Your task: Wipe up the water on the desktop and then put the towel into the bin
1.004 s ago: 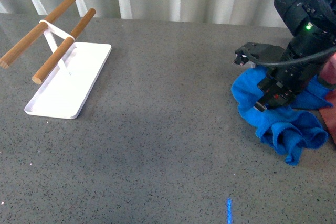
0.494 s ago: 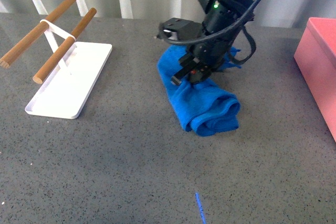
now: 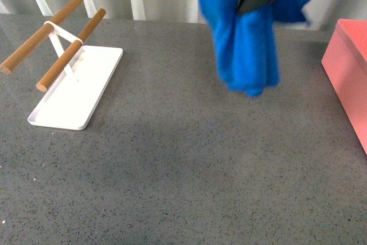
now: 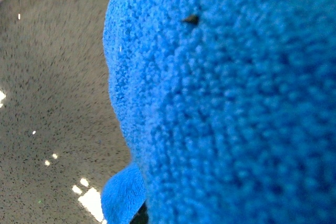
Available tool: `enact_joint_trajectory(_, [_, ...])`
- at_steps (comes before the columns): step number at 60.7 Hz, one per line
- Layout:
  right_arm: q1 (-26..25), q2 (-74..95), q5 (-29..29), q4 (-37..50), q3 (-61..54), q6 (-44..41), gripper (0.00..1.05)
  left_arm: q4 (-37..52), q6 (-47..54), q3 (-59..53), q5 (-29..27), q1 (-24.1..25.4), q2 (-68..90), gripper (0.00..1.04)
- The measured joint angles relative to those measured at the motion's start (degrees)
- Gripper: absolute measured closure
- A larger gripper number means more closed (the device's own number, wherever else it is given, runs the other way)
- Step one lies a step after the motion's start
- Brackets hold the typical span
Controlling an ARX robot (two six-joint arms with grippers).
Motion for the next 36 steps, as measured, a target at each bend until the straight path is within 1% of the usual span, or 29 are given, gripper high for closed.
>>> enact_joint_trajectory(8, [-3.10, -4.76, 2.99, -3.58, 3.56, -0.02, 1.00, 0.00, 0.00, 0.00, 0.02, 0.00, 0.00, 0.07])
enact_joint_trajectory(17, [-7.10, -7.48, 8.90, -5.88, 5.86, 0.33, 1.00, 0.00, 0.00, 0.00, 0.02, 0.00, 0.00, 0.07])
enact_joint_trajectory(24, [-9.62, -8.17, 13.03, -7.45, 6.29, 1.57, 1.00, 0.00, 0.00, 0.00, 0.00, 0.00, 0.00, 0.07])
enact_joint_trajectory(25, [-10.40, -8.46, 14.80, -8.04, 6.23, 1.99, 1.00, 0.00, 0.00, 0.00, 0.00, 0.00, 0.00, 0.07])
enact_joint_trajectory(27, [-11.52, -8.94, 16.39, -9.09, 6.03, 2.47, 1.00, 0.00, 0.00, 0.00, 0.02, 0.00, 0.00, 0.07])
enact_joint_trajectory(36, [-15.04, -11.54, 20.50, -10.14, 3.39, 2.51, 1.00, 0.00, 0.00, 0.00, 0.00, 0.00, 0.00, 0.07])
